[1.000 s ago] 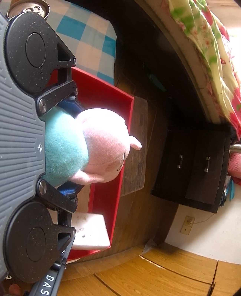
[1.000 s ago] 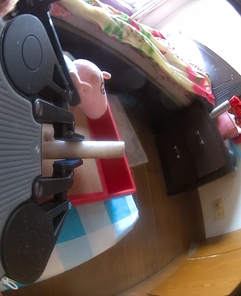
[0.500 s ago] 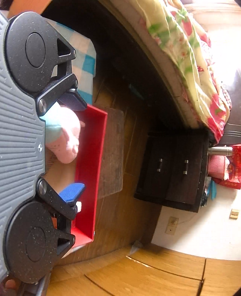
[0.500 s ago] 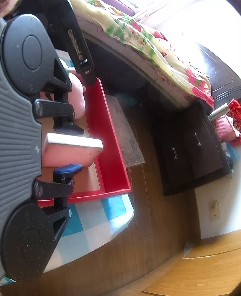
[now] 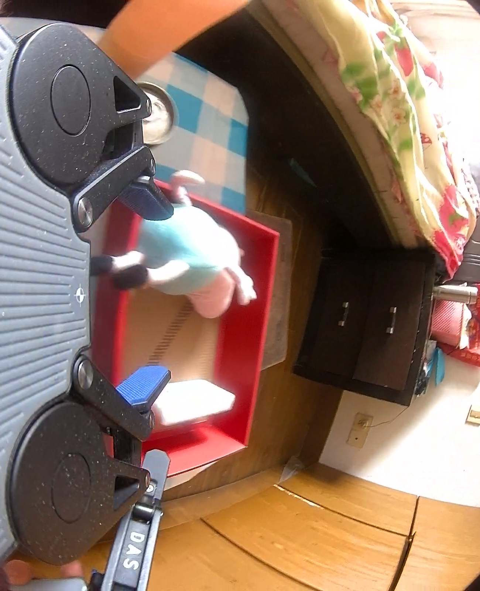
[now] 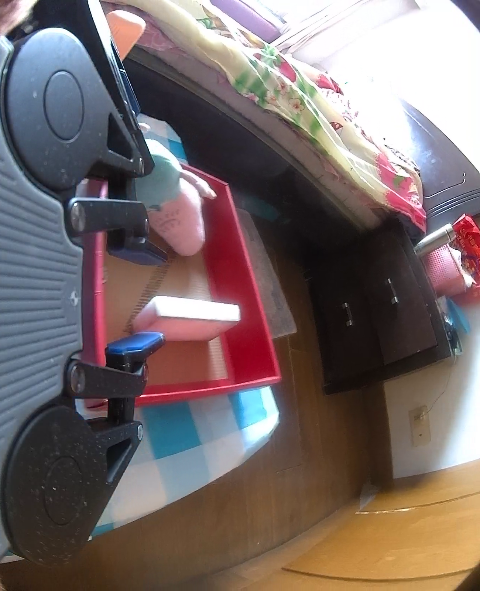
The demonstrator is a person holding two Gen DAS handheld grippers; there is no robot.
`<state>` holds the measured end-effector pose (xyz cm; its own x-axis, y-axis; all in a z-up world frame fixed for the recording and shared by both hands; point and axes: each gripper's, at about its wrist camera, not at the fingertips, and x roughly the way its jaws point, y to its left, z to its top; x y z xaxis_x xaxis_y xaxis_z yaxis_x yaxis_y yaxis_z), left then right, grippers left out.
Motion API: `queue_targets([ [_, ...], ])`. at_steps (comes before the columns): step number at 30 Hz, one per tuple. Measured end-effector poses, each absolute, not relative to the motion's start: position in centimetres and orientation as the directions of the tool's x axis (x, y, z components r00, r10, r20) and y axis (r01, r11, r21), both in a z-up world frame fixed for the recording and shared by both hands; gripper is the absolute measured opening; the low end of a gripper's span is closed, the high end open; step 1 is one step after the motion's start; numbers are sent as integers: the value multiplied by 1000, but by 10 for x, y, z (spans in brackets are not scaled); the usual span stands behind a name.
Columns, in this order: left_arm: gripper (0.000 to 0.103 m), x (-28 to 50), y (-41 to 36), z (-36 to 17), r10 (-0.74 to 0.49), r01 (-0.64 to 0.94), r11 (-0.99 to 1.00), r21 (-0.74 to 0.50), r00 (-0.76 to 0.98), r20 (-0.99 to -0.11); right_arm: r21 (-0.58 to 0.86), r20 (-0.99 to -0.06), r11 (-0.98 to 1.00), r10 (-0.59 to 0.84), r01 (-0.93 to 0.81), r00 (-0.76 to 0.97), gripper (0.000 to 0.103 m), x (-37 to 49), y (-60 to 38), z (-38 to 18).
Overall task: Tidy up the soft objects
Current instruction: 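Lower the pig into the red box with the left tool while the right tool sets the sponge upright inside, then grasp a white foam block with the left tool while the right tool grasps the white teddy bear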
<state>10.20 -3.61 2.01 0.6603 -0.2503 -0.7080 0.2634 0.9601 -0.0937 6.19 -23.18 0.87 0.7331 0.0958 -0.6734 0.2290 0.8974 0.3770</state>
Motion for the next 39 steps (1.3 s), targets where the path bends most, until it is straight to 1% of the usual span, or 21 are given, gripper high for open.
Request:
queue_targets([
  [8, 83, 65, -1, 17, -257, 267, 958, -105, 633, -730, 361, -691, 909, 110, 208, 714, 19, 41, -221, 2],
  [14, 84, 29, 23, 14, -276, 262, 955, -142, 595, -755, 360, -699, 912, 124, 196, 705, 19, 26, -215, 1],
  [23, 84, 2, 44, -3, -221, 219, 969, -113, 572, -790, 386, -709, 903, 159, 189, 687, 20, -8, -203, -7],
  [26, 84, -4, 47, -6, -225, 217, 969, -120, 564, -794, 385, -721, 903, 166, 189, 673, 20, -17, -200, -13],
  [30, 84, -14, 40, -11, -196, 230, 970, -75, 568, -799, 387, -729, 901, 170, 194, 663, 21, -25, -200, -16],
  [35, 84, -16, 29, -28, -102, 243, 968, 54, 584, -806, 392, -724, 899, 172, 194, 668, 22, -32, -201, -16],
  [36, 83, -14, 29, -32, -80, 232, 970, 71, 582, -809, 391, -726, 900, 171, 195, 667, 22, -33, -202, -16],
  [37, 75, -13, 30, -35, -63, 215, 973, 78, 581, -812, 391, -727, 899, 171, 196, 665, 22, -34, -203, -17],
  [38, 63, -11, 33, -38, -55, 201, 977, 75, 572, -818, 392, -728, 899, 172, 197, 664, 22, -34, -204, -18],
  [39, 56, -8, 37, -40, -61, 186, 981, 52, 555, -829, 393, -728, 898, 173, 198, 663, 22, -35, -205, -18],
])
